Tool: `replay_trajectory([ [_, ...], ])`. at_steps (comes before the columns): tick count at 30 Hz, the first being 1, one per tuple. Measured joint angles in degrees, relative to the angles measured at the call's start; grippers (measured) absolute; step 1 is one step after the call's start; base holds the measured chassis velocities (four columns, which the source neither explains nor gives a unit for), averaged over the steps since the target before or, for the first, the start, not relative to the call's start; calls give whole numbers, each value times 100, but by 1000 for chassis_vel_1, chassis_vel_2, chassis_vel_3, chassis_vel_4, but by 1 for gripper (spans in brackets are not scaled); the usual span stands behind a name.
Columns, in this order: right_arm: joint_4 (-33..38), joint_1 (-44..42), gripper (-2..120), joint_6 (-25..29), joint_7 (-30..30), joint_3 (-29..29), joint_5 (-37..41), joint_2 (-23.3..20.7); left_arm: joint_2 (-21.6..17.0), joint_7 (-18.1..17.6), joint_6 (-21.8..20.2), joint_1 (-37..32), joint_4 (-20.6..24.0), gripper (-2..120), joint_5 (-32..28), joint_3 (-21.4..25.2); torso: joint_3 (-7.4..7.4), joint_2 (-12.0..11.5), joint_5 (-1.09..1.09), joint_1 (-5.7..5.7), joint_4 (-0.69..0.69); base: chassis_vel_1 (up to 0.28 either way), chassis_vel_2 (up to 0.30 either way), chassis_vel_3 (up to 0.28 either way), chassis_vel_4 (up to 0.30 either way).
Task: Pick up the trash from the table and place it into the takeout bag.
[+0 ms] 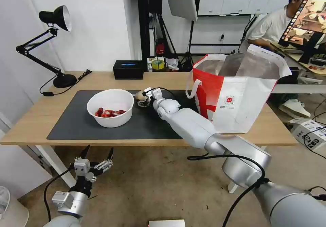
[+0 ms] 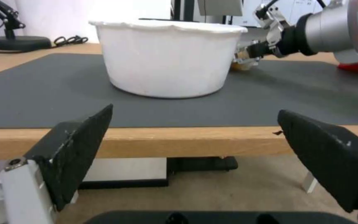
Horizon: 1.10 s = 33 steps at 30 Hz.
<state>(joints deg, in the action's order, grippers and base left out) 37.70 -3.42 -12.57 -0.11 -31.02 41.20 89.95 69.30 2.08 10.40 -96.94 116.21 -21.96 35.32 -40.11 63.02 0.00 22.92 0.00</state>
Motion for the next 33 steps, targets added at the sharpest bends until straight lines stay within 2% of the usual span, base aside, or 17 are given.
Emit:
replay_trajectory([
  [2,-2,0,53,0,-24,1,0,-1,0,0,0,1,25,100,-40,20,0,0,0,0,0,0,0,0,0],
  [3,-2,0,53,0,-24,1,0,-1,0,0,0,1,25,100,-40,20,0,0,0,0,0,0,0,0,0],
  [6,8,-17,39,1,-33,12,4,-11,-18,0,0,-31,58,100,-51,36,0,0,0,0,0,0,0,0,0],
  [9,61,-43,32,2,-33,17,12,-40,-19,0,0,-54,63,100,-52,43,0,0,0,0,0,0,0,0,0],
  [10,105,-62,24,3,-28,23,18,-62,-19,0,-1,-70,73,100,-52,44,0,0,0,0,0,0,0,0,0],
  [11,105,-62,24,3,-28,23,18,-62,-19,0,-1,-70,73,100,-52,44,0,0,0,0,0,0,0,0,0],
  [14,299,-142,12,18,67,126,34,-161,-22,0,-1,-103,100,100,-49,54,0,0,0,0,1,0,0,0,0],
  [19,714,-241,7,35,154,179,42,-402,-29,-1,-2,-117,121,100,-44,58,0,0,1,0,1,0,0,0,0],
  [21,1231,-350,7,64,264,199,42,-725,-29,-2,-5,-117,137,100,-32,53,0,0,1,0,1,0,0,0,0],
  [22,1231,-350,7,64,264,199,42,-725,-29,-2,-5,-117,137,100,-32,53,0,0,1,0,1,0,0,0,0],
  [25,2302,-609,7,62,426,250,5,-1373,-25,-3,-15,-117,147,100,-5,34,0,0,2,0,0,0,0,0,0],
  [26,2302,-609,7,62,426,250,5,-1373,-25,-3,-15,-117,147,100,-5,34,0,0,2,0,0,0,0,0,0],
  [28,2836,-786,7,71,479,308,-100,-1728,-23,-5,-22,-115,147,100,14,13,0,0,2,0,-1,0,0,0,0],
  [30,3042,-876,7,191,479,331,-187,-1872,-19,-12,-25,-108,147,100,18,0,0,0,1,0,-1,0,0,0,0],
  [33,3678,-1311,7,805,492,540,-444,-2198,18,-16,-43,-67,139,100,26,-22,1,1,1,0,-1,0,0,0,0],
])
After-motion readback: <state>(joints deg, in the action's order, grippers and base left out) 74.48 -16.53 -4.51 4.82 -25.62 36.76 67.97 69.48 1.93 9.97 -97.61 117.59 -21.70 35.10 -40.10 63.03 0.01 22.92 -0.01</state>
